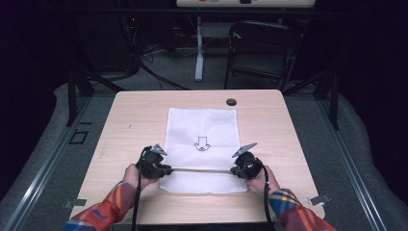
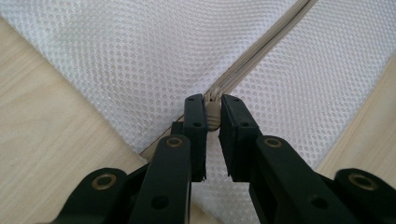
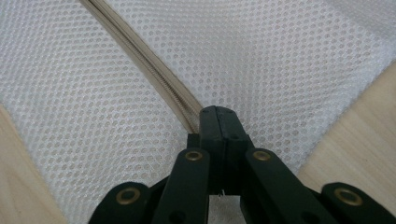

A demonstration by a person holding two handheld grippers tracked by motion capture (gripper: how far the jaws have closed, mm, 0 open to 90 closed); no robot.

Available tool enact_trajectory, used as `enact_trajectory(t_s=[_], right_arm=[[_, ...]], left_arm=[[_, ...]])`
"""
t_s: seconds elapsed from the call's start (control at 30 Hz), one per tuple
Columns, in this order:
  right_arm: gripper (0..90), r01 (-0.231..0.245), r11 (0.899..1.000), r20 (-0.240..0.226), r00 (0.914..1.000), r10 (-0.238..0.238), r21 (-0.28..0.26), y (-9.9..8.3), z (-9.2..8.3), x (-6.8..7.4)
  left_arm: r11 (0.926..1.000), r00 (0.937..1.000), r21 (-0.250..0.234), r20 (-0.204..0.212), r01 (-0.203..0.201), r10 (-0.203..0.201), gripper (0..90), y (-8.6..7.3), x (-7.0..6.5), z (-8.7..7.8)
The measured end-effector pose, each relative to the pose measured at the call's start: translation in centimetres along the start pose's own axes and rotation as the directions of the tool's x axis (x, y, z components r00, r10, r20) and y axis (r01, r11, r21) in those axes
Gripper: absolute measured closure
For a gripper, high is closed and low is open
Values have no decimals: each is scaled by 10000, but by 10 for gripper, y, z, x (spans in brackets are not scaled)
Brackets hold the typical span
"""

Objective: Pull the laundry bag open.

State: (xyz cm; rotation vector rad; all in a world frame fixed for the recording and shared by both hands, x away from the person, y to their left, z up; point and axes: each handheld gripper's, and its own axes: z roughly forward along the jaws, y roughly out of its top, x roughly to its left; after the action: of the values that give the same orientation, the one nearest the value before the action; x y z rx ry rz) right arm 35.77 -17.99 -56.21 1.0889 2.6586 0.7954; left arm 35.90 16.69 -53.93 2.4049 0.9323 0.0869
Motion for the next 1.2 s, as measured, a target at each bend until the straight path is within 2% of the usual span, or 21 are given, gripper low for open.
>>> enact_trajectory(t_s=[0.27, 0.3, 0.43, 0.6, 0.77, 0.9, 0.97, 1.2], right_arm=[[900, -88, 9999, -32, 10000, 88, -72, 0, 1, 0], [900, -118, 9999, -62, 9999, 118, -109, 0, 1, 0], [900, -84, 9999, -32, 10000, 84, -71, 0, 1, 0], [900, -9, 10000, -78, 10000, 9, -36, 0, 0, 0], [900, -20, 10000, 41, 10000, 20, 62, 1, 0, 1], [900, -47, 10000, -32, 10000, 47, 23, 1, 0, 1], [900, -57, 10000, -31, 10000, 57, 23, 1, 0, 1], [900, 128, 9999, -99, 9999, -129, -67, -1, 0, -1]], left_arm=[[9994, 9994, -62, 27, 338, -338, 811, -7, 6, -6], [9996, 9996, -29, -102, 275, -275, 810, -7, 6, -6], [9993, 9992, -11, -132, 380, -380, 810, -10, 8, -8], [9977, 9973, 30, -275, 679, -678, 810, -16, 13, -13], [9948, 9930, 201, -656, 1000, -985, 810, -23, 19, -16], [9911, 9903, 144, -438, 1325, -1318, 810, -29, 25, -18], [9923, 9912, 195, -531, 1226, -1214, 810, -28, 24, -18], [9903, 9900, 258, -386, 1367, -1357, 809, -29, 26, -16]])
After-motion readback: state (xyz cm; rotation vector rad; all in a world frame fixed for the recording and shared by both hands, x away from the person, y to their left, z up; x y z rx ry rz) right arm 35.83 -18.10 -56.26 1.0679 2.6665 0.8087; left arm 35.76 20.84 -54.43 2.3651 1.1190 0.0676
